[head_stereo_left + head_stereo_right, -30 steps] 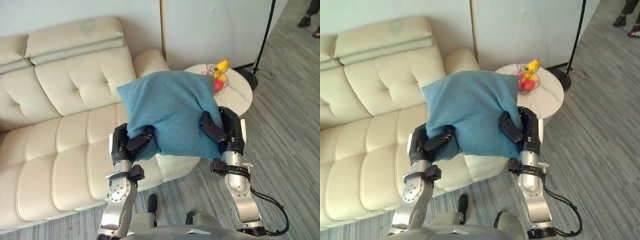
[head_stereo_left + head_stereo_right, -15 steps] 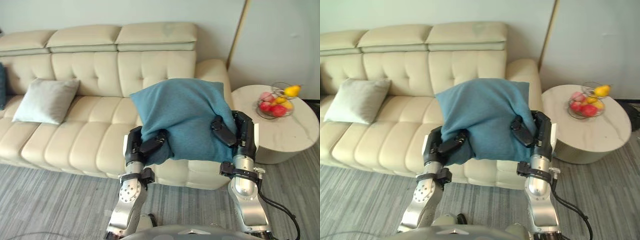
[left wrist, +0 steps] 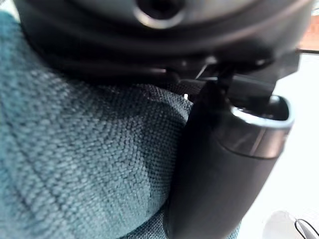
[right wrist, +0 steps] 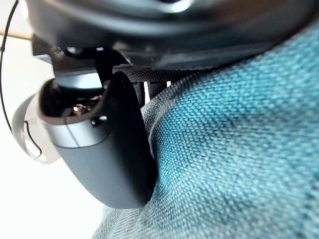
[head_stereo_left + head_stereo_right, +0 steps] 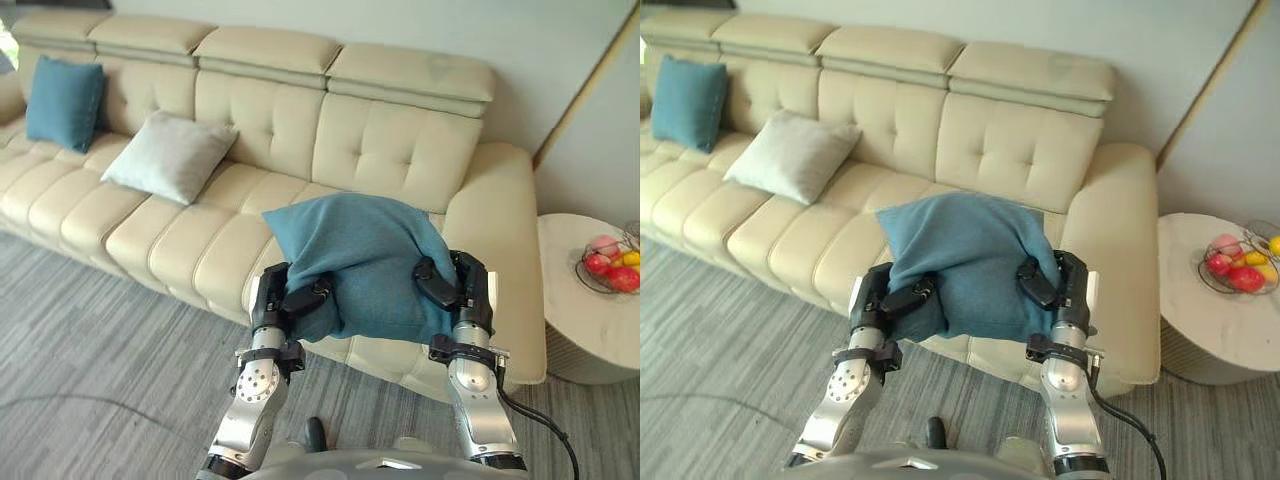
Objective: Pick up cushions and gather them together orderly.
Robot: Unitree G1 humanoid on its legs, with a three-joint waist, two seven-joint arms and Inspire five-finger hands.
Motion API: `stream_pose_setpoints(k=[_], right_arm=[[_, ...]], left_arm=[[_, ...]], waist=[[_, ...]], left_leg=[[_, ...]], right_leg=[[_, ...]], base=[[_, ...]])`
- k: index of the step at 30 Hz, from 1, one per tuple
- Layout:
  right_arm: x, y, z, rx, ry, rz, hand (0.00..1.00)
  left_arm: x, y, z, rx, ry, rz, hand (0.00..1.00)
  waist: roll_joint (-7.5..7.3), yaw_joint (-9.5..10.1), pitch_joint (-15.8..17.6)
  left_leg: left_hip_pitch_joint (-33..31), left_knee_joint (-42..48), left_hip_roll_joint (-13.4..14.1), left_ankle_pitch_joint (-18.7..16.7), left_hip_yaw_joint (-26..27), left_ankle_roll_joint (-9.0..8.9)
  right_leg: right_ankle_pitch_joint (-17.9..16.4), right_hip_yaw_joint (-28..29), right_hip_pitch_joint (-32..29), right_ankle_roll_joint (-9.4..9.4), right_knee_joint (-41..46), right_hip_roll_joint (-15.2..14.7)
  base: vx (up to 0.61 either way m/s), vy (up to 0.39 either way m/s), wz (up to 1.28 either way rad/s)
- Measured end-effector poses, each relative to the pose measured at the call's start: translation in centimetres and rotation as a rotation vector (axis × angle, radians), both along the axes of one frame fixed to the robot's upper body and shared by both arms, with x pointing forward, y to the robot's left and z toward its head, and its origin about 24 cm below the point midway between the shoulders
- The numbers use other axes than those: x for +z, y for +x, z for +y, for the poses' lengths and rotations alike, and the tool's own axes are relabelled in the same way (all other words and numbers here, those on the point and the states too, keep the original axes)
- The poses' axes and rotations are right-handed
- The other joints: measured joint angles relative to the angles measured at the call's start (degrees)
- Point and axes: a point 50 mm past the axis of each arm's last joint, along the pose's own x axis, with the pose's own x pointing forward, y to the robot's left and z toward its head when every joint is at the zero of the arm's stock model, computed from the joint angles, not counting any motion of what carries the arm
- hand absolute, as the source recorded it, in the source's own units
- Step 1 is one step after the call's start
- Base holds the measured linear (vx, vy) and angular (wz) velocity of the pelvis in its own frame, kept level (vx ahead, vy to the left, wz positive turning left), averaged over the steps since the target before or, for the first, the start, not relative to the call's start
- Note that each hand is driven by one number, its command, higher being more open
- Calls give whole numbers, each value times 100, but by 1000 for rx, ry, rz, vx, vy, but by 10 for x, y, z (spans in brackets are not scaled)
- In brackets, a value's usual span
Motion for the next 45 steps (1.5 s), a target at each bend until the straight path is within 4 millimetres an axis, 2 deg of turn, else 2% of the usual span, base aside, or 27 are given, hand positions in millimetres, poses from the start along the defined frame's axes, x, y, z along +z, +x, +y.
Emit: stream_pose_setpoints(k=[1,2,4,7,9,11,13,14,15,17,18,19,21,23,24,26,28,30,31,32,34,35,36,37,39,42,45], right_arm=[[0,-2,-1,-2,-2,1,0],[-1,-8,-5,-7,-14,9,0],[0,-14,-5,-22,-7,8,0],[8,-23,-9,-41,-12,-10,0],[21,-34,-9,-47,-17,-54,0],[29,-33,-9,-37,-25,-84,0],[42,-32,-9,-30,-36,-142,0],[46,-30,-8,-28,-40,-161,0],[46,-29,-8,-34,-43,-163,0],[46,-29,-9,-42,-45,-165,0],[44,-29,-10,-46,-46,-158,0],[36,-28,-9,-49,-39,-125,0],[25,-29,-5,-62,-3,-81,0],[23,-29,-2,-60,12,-71,0],[23,-28,-1,-52,13,-69,0],[23,-28,0,-50,14,-71,0],[23,-26,0,-47,15,-72,0],[19,-21,0,-35,6,-59,0],[14,-16,0,-22,-2,-38,0],[7,-12,2,-1,-3,-8,0],[0,-10,3,13,-4,19,0],[-5,-8,4,27,-3,41,0],[-11,-8,6,41,-1,68,0],[-14,-8,7,48,-2,82,0],[-19,-8,2,66,-27,110,0],[-23,-15,-3,64,-40,134,0],[-17,-25,-5,49,-41,116,0]], left_arm=[[0,0,-1,-3,-2,-1,0],[0,-3,-6,-10,-18,4,0],[3,-5,-9,-20,-28,-5,0],[2,-7,-12,-35,-39,-4,0],[1,-11,-12,-45,-48,1,0],[5,-13,-11,-38,-56,-10,0],[14,-14,-12,-32,-76,-51,0],[18,-12,-12,-29,-86,-73,0],[19,-11,-14,-32,-94,-77,0],[19,-11,-14,-37,-94,-78,0],[18,-12,-14,-40,-94,-74,0],[15,-12,-13,-45,-81,-63,0],[13,-12,-10,-47,-63,-54,0],[12,-13,-7,-47,-47,-47,0],[11,-14,-5,-48,-37,-43,0],[11,-14,-5,-48,-36,-44,0],[11,-14,-5,-48,-35,-44,0],[10,-14,-3,-49,-26,-43,0],[8,-14,-1,-51,-12,-36,0],[3,-15,3,-44,3,-12,0],[-3,-16,5,-37,11,11,0],[-6,-17,8,-30,17,24,0],[-9,-17,11,-24,27,41,0],[-12,-18,13,-23,32,52,0],[-18,-20,11,-36,29,88,0],[-20,-23,7,-55,17,96,0],[-20,-26,3,-52,-10,100,0]], waist=[[-13,-6,2],[61,-15,-26],[63,-2,-24],[65,-6,-10],[93,42,-3],[112,78,14],[180,238,4],[207,272,1],[183,266,11],[98,258,49],[106,255,47],[20,206,38],[-129,199,21],[-130,236,21],[-143,250,17],[-153,289,16],[-156,330,15],[-179,348,1],[-224,298,-23],[-234,220,-39],[-221,122,-65],[-198,47,-51],[-217,-40,-61],[-247,-63,-60],[-56,-29,-30],[9,-25,-37],[76,-23,-20]], left_leg=[[5,7,-48,4,-37,-5],[11,-3,-81,12,-169,-19],[-74,193,-73,2,-299,-76],[-352,1078,-4,-401,-274,-257],[-954,2996,299,-755,254,-490],[-1204,3634,470,-780,471,-533],[-1451,4272,937,-1286,777,-421],[-1495,4141,1245,-1488,739,-478],[-1474,3713,1424,-1500,519,-537],[-1392,2931,1445,-1358,105,-667],[-1230,2140,1484,-994,-286,-845],[-1153,2010,1388,-479,-206,-1127],[-1268,2384,1260,-704,-142,-951],[-1398,2769,1237,-986,-71,-822],[-1382,2855,1190,-1121,136,-716],[-1200,2819,1109,-1277,526,-577],[-1023,2714,1092,-1346,870,-499],[-739,2383,1071,-1356,1354,-455],[-570,2198,1062,-1328,1642,-421],[-423,2078,1064,-1301,1837,-426],[-397,2061,1100,-1292,1937,-433],[-423,2027,1165,-1265,1955,-463],[-436,1934,1173,-1135,1953,-546],[-463,1932,1095,-1059,1790,-610],[-452,1749,1098,-1029,1004,-706],[-187,1222,1192,-746,938,-877],[-70,1412,1390,-824,771,-980]], right_leg=[[62,87,-8,-142,-39,22],[11,11,67,-217,-75,10],[11,-248,201,-210,-159,-37],[13,-514,543,-208,-319,-37],[13,-612,915,-207,-267,29],[9,-596,1073,-214,-338,49],[-53,-460,1205,-305,-582,117],[-97,-337,1210,-309,-621,113],[-103,-204,1216,-303,-626,12],[-158,-8,1209,-209,-643,-189],[-248,147,1189,-30,-657,-295],[-310,275,1216,170,-696,-457],[-43,426,1204,352,-884,-641],[167,616,1197,500,-1028,-728],[307,797,1132,612,-1057,-842],[465,1130,941,675,-916,-1031],[594,1186,684,667,-679,-1130],[856,917,343,565,-438,-1260],[886,516,157,533,-274,-1354],[836,182,79,502,-226,-1319],[822,56,39,493,-301,-1232],[711,39,-66,358,-305,-1082],[651,45,-196,237,-393,-857],[669,34,-242,223,-519,-761],[764,113,-197,339,-667,-580],[826,-8,-25,271,-872,-423],[690,-195,297,157,-880,-274]], base=[[80,-89,56],[156,-73,44],[167,-48,56],[120,-33,50],[149,-5,43],[108,24,-1],[167,94,-40],[185,175,-42],[194,262,-36],[149,270,-27],[191,377,-30],[216,447,-33],[129,315,-27],[136,339,-48],[134,407,-80],[60,322,-81],[-3,275,-97],[-33,253,-129],[-60,156,-117],[-70,142,-104],[-53,45,-49],[-31,-50,-24],[-18,-78,-18],[7,-130,-10],[37,-230,-23],[20,-162,-2],[22,-143,24]])
